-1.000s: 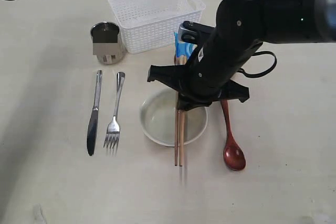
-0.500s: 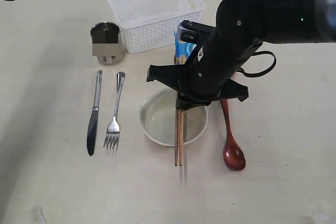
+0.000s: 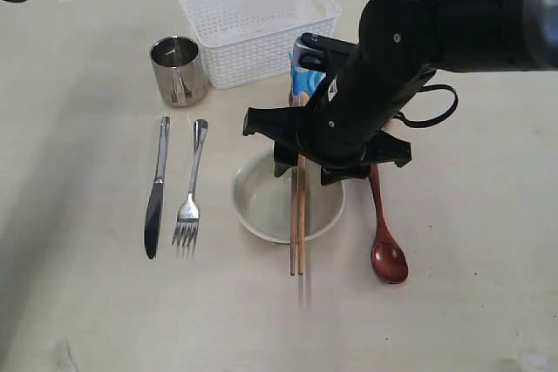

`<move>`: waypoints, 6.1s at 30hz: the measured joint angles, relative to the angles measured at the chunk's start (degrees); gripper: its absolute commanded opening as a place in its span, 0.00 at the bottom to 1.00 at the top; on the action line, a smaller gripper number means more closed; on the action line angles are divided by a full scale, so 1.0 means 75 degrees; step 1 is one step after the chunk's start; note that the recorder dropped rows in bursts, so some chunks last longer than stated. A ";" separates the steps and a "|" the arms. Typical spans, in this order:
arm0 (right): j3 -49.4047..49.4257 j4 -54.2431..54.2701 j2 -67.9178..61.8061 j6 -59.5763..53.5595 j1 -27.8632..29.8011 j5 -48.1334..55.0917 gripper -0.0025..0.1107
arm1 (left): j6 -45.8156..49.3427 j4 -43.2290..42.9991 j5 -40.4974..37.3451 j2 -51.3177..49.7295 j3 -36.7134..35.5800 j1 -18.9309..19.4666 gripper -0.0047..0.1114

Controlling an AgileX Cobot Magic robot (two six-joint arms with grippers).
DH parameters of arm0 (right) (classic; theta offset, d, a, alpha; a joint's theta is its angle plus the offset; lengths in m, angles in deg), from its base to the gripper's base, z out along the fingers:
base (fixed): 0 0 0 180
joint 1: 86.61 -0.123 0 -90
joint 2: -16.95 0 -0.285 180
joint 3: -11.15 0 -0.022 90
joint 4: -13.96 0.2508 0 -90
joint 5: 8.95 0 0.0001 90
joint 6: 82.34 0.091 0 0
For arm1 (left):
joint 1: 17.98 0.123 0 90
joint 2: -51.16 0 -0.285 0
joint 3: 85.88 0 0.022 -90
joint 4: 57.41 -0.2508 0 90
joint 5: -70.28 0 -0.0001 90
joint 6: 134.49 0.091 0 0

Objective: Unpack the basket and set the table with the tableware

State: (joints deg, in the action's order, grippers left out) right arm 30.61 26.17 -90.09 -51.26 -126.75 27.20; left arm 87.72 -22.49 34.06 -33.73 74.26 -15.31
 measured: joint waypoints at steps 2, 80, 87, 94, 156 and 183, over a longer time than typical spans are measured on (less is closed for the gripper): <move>0.0000 0.0019 0.0000 -0.0082 0.0000 -0.0006 0.50 | 0.0000 0.0000 0.0000 0.0000 0.0000 0.0000 0.04; 0.4289 -0.1963 1.0914 -0.5238 0.5086 -0.3062 0.03 | -0.0427 0.0334 0.0807 0.0000 0.0000 0.0000 0.04; 0.7629 -0.1963 1.2298 -0.5446 0.5807 -0.4963 0.03 | -0.0427 0.0334 0.0807 0.0000 0.0000 0.0000 0.04; 0.7680 -0.1975 1.2824 -0.5333 0.5807 -0.3783 0.03 | -0.0427 0.0334 0.0807 0.0000 0.0000 0.0000 0.04; 0.7680 -0.1975 1.2885 -0.4856 0.5807 -0.2279 0.03 | -0.0679 0.0342 0.1247 0.8680 -0.3103 0.0000 0.04; 0.7680 -0.1975 1.2885 -0.4740 0.5807 -0.2279 0.03 | -0.7745 -0.6988 0.2461 0.9995 -0.7291 0.0000 0.04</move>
State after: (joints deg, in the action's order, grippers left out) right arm 88.21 11.36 6.55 -86.81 -83.20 10.11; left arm 29.64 -74.90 52.52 41.23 19.58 -15.31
